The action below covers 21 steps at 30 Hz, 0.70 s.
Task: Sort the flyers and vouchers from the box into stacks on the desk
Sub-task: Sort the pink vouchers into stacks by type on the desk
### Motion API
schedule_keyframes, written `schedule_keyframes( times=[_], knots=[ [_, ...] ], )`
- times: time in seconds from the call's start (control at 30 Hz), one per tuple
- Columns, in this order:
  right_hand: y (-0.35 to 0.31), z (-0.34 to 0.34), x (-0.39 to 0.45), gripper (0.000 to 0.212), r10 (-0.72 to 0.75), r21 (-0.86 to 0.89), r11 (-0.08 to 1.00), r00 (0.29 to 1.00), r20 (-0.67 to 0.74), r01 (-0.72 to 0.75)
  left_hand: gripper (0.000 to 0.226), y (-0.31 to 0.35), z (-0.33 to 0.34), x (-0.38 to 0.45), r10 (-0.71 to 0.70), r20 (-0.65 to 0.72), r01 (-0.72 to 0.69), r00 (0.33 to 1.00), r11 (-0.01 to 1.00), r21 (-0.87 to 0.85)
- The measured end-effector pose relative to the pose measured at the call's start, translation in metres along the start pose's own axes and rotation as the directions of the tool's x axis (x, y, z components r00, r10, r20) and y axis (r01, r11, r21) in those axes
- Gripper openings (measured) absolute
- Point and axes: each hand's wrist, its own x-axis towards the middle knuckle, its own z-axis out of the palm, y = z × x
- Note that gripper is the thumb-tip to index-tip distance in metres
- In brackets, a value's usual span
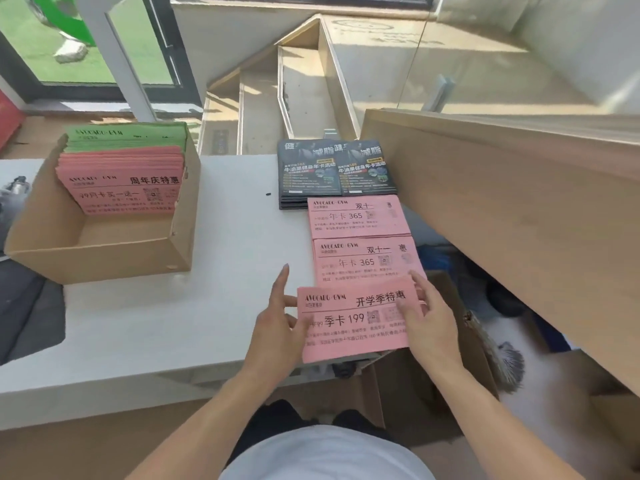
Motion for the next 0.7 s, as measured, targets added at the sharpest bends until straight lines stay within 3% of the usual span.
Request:
schedule_keyframes(
  times=[0.17, 0.33, 0.43, 0.5, 0.57, 0.63, 0.7],
  knots=[
    [0.022, -0.030, 0.005, 0.062, 0.027, -0.076, 0.996, 0.995, -0.097, -0.035, 0.090, 0.010, 0.034, 0.004, -0.047, 0.067, 0.041, 0.997, 0.996, 0.084],
    [0.029, -0.034, 0.013, 0.066, 0.040, -0.167, 0.984, 0.995, -0.088, -0.055, 0.096, 0.011, 0.037, 0.006, -0.087, 0.033, 0.084, 0.996, 0.992, 0.094],
    [0.031, -0.035, 0.012, 0.067, -0.006, -0.292, 0.956, 0.997, -0.075, -0.017, 0.111, 0.007, 0.035, 0.003, -0.075, 0.029, 0.072, 0.997, 0.995, 0.074],
    [0.027, -0.036, 0.008, 0.072, -0.047, -0.391, 0.920, 0.999, -0.009, 0.040, 0.124, 0.006, 0.038, -0.004, -0.021, 0.083, 0.011, 0.996, 0.993, 0.114],
    [0.025, -0.036, 0.003, 0.089, -0.049, -0.433, 0.895, 0.988, 0.146, 0.109, 0.132, 0.005, 0.044, -0.011, 0.048, 0.170, -0.085, 0.984, 0.974, 0.212],
    [0.030, -0.035, -0.001, 0.114, -0.010, -0.477, 0.861, 0.945, 0.327, 0.174, 0.139, 0.001, 0.052, -0.012, 0.089, 0.226, -0.161, 0.970, 0.933, 0.323],
    [0.039, -0.032, -0.001, 0.126, 0.014, -0.575, 0.773, 0.899, 0.438, 0.268, 0.138, -0.005, 0.059, -0.010, 0.142, 0.240, -0.229, 0.960, 0.892, 0.389]
  ],
)
